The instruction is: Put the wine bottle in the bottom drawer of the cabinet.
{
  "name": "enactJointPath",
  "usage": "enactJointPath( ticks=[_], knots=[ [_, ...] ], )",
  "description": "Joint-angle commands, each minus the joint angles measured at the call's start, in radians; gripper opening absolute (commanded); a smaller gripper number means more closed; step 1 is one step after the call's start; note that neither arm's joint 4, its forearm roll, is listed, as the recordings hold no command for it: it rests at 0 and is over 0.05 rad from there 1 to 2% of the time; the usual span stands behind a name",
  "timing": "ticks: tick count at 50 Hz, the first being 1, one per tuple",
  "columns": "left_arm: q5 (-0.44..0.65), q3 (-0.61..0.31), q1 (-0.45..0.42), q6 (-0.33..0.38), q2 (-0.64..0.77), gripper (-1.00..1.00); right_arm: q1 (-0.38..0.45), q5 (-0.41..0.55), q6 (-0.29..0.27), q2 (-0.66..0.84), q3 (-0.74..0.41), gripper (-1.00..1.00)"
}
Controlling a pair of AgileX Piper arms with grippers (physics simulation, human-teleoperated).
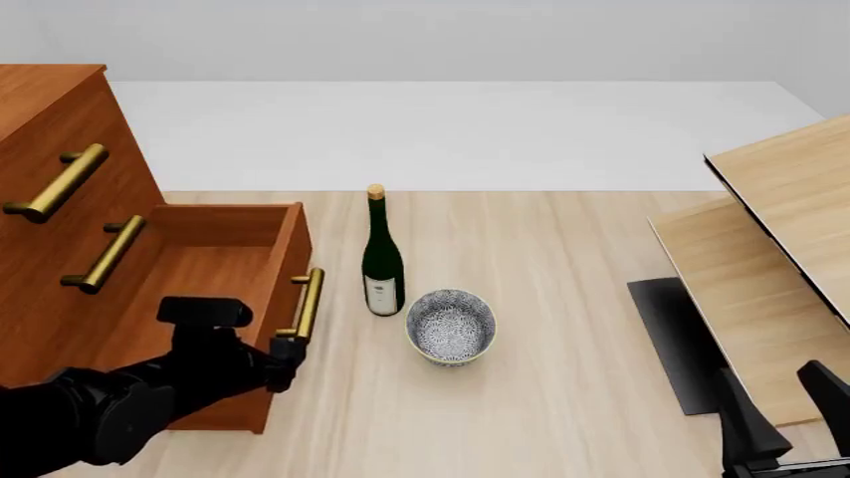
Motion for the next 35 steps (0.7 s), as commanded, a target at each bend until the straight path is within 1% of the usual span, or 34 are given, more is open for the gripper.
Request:
enactJointPath(
  ticks=[1, 5, 6, 9, 10, 12, 14, 15, 18, 26, 29, 31, 35],
  knots=[
    [0.02, -0.018, -0.095, -0.087, -0.043, 1.0, 0.001, 0.001, 0.0, 0.0, 0.0, 1.0],
    [0.08, -0.045, -0.087, -0.075, -0.097, 1.0, 0.002, 0.001, -0.001, 0.0, 0.0, 1.0],
    [0.099, -0.054, -0.082, -0.06, -0.119, 1.0, 0.002, 0.001, -0.001, 0.0, 0.0, 1.0],
    [0.141, -0.072, -0.066, -0.044, -0.16, 1.0, 0.003, 0.001, -0.002, 0.0, 0.0, 1.0],
    [0.158, -0.079, -0.057, -0.022, -0.173, 1.0, 0.003, 0.0, -0.002, 0.001, 0.0, 1.0],
    [0.19, -0.093, -0.057, -0.027, -0.2, 1.0, 0.004, 0.0, -0.005, 0.001, 0.0, 1.0],
    [0.222, -0.11, -0.043, -0.009, -0.23, 1.0, 0.005, 0.001, -0.006, 0.001, 0.0, 1.0],
    [0.237, -0.12, -0.039, -0.015, -0.242, 1.0, 0.004, 0.001, -0.005, 0.001, 0.0, 1.0],
    [0.281, -0.146, -0.03, 0.0, -0.276, 1.0, 0.005, 0.0, -0.007, 0.002, 0.0, 1.0],
    [0.364, -0.209, -0.019, 0.025, -0.334, 1.0, 0.006, 0.0, -0.009, 0.002, 0.0, 1.0],
    [0.383, -0.228, -0.022, 0.018, -0.345, 1.0, 0.006, 0.0, -0.009, 0.002, 0.0, 1.0],
    [0.393, -0.244, -0.004, 0.031, -0.352, 1.0, 0.007, 0.0, -0.009, 0.003, 0.0, 1.0],
    [0.421, -0.28, -0.004, 0.034, -0.373, 1.0, 0.008, 0.001, -0.01, 0.002, 0.0, 1.0]
  ],
)
